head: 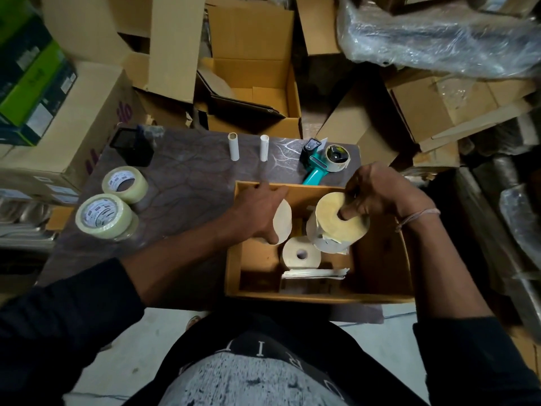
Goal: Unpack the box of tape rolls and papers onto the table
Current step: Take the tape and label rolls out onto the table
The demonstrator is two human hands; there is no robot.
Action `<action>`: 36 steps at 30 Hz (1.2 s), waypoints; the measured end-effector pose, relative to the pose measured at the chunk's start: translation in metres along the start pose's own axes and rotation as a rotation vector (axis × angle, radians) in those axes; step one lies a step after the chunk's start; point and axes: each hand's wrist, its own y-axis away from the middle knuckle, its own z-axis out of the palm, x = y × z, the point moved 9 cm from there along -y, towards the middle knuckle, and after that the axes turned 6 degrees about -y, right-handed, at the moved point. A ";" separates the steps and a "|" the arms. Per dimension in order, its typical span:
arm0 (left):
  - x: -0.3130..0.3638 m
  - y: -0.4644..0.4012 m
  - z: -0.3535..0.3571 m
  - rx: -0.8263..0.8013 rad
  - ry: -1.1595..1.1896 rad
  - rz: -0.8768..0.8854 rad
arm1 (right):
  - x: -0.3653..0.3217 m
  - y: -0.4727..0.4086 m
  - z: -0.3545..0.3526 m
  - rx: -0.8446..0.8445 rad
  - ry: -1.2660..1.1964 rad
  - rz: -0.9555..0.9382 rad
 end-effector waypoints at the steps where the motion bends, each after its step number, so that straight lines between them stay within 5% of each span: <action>1: -0.004 0.004 -0.012 0.041 0.027 -0.012 | -0.003 0.000 -0.006 0.005 0.007 -0.010; 10: -0.047 0.047 -0.076 0.227 0.248 -0.179 | -0.055 0.005 -0.027 0.032 0.131 -0.185; 19: -0.182 0.086 -0.083 0.423 0.572 -0.398 | -0.129 -0.010 -0.036 0.088 0.011 -0.282; 28: -0.291 0.036 -0.015 0.218 0.287 -0.455 | -0.233 -0.079 -0.010 0.193 -0.068 -0.253; 36: -0.336 -0.037 0.033 0.109 0.165 -0.371 | -0.250 -0.165 0.085 0.171 0.013 0.051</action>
